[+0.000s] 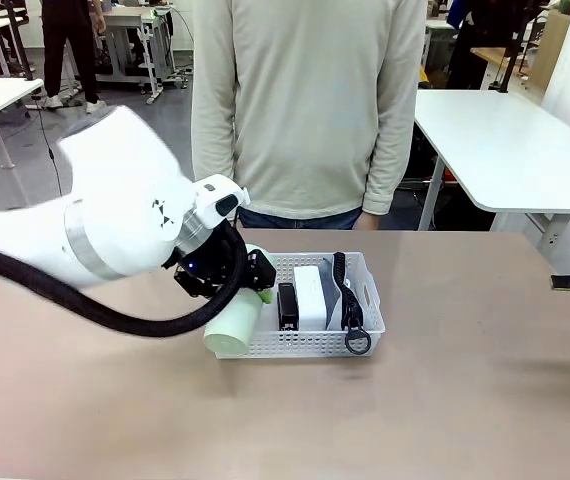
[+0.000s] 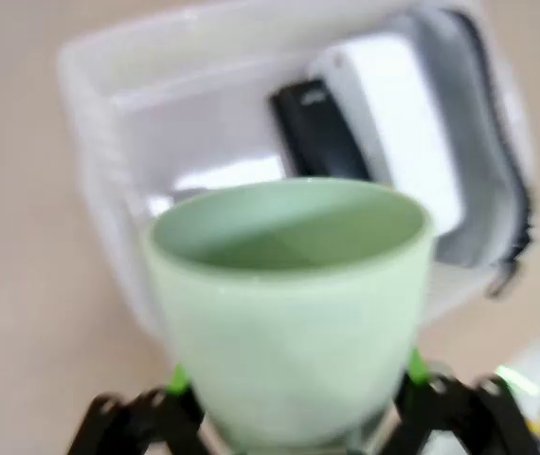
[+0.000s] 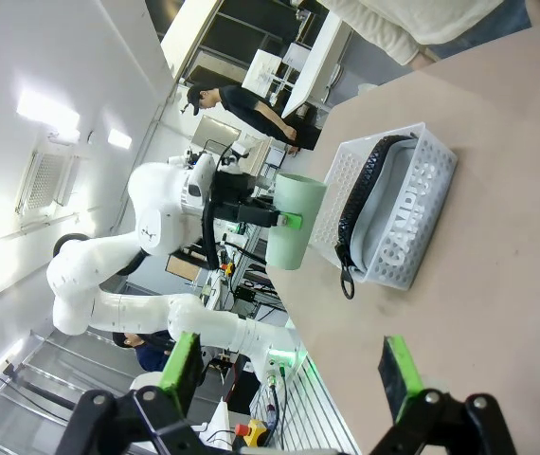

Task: Efficiently arrange items inside the basket to fit them all.
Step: Pick up the Reusable plastic cup and place it inside the Organizing basket.

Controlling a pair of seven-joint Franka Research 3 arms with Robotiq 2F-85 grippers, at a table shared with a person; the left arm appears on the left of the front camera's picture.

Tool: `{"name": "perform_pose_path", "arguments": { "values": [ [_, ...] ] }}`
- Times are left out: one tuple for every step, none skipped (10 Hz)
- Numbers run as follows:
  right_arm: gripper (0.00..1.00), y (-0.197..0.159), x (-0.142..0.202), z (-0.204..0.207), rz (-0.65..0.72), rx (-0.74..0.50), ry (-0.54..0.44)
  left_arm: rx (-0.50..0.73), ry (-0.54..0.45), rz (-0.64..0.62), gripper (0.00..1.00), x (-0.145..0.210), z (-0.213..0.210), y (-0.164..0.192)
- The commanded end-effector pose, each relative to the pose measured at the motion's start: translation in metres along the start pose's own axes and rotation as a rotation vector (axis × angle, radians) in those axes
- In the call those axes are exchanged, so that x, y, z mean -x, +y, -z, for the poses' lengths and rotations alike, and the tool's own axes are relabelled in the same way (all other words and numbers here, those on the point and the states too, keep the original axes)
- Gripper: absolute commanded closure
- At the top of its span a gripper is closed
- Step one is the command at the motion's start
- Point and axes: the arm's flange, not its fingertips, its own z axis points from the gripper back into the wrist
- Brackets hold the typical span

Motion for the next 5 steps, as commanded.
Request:
{"name": "perform_pose_path", "arguments": {
  "values": [
    [0.0,0.002,0.005,-0.001,-0.019,-0.005,0.011,-0.037,0.064,-0.049,0.13,-0.061,-0.076,-0.083],
    [0.0,0.002,0.005,-0.001,-0.019,-0.005,0.011,-0.002,0.027,-0.051,0.13,-0.072,-0.09,-0.085],
    [0.0,0.002,0.005,-0.001,-0.019,-0.005,0.011,0.033,0.024,-0.048,0.13,-0.076,-0.096,-0.085],
    [0.0,0.002,0.005,-0.001,-0.019,-0.005,0.011,0.026,0.036,-0.066,0.13,-0.077,-0.094,-0.083],
    [0.0,0.002,0.005,-0.001,-0.019,-0.005,0.011,0.008,0.069,-0.091,0.13,-0.079,-0.088,-0.079]
  ]
}}
